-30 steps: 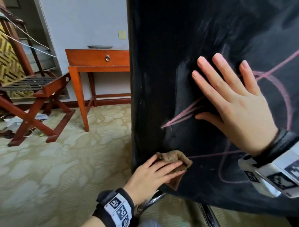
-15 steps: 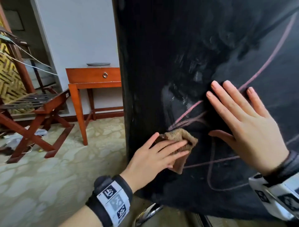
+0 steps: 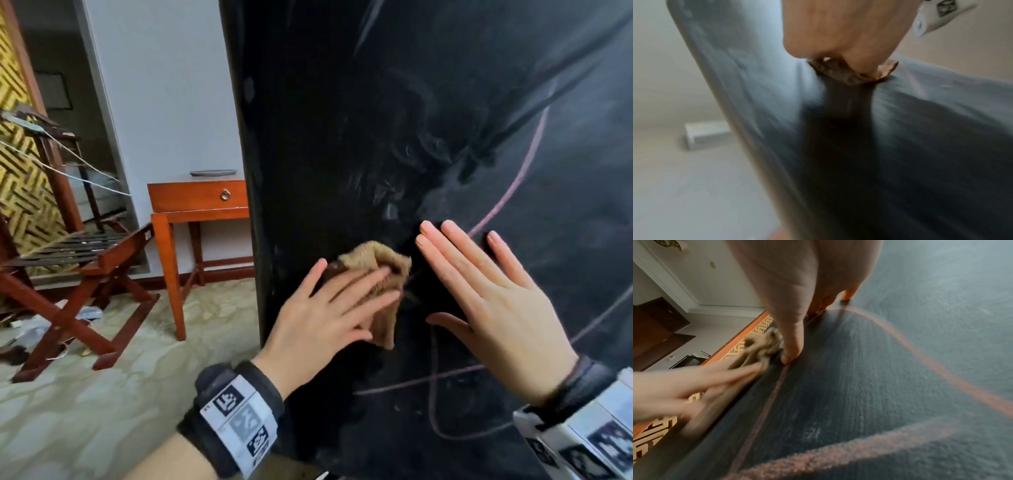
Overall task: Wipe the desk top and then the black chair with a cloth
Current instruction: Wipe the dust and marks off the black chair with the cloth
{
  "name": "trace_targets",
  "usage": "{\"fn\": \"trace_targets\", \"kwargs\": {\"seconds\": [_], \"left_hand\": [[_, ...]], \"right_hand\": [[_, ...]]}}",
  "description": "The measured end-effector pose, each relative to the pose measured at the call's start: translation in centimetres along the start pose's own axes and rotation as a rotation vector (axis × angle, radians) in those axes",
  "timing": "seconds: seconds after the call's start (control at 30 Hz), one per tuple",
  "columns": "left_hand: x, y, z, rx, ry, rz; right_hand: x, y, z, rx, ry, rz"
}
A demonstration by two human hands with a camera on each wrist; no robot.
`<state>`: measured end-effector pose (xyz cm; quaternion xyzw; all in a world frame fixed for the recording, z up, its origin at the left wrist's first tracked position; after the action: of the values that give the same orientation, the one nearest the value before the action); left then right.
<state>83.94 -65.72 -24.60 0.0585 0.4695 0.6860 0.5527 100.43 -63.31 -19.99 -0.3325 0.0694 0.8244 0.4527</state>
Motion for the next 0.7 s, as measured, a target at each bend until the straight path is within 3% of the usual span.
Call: {"fn": "trace_targets", "kwargs": {"seconds": [0.07, 0.13, 0.3, 0.37, 0.4, 0.53, 0.7], "left_hand": [[-2.0, 3.3, 2.5, -0.135, -0.093, -0.01], [-1.8, 2.8, 3.3, -0.168, -0.093, -0.065], [2.5, -7.3, -1.3, 0.103, 0.159, -0.176], [1.9, -6.1, -0.1, 0.135, 0.099, -0.15], [0.7, -4.5, 1.4, 0.113, 0.032, -0.116], [-3.5, 3.1, 6.1, -0.236, -0.162, -0.13], [-0.7, -4.1, 3.8, -0.29, -0.073, -0.296]], "right_hand": [[0.0, -0.1, 0.0, 0.02, -0.002, 0.028], [0.0, -0.3, -0.3, 0.044, -0.004, 0.052], [-0.5, -2.3, -1.5, 0.113, -0.005, 0.034], [-0.6, -3.4, -1.8, 0.115, 0.003, 0.017], [-0.6, -3.6, -1.9, 0.107, 0.007, 0.009], [-0.8, -3.4, -2.2, 0.116, -0.037, 0.021], [-1.4, -2.5, -3.1, 0.18, -0.087, 0.16]]}}
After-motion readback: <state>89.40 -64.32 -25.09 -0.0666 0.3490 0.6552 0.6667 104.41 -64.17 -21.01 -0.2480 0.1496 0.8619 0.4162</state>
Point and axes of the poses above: each hand's wrist, its own z-axis towards the middle knuckle, its own x-axis out of the palm, y = z × x, the point moved 6 cm from there along z, towards the middle knuckle, and after that the axes turned 10 degrees about x, right-handed, at the moved point
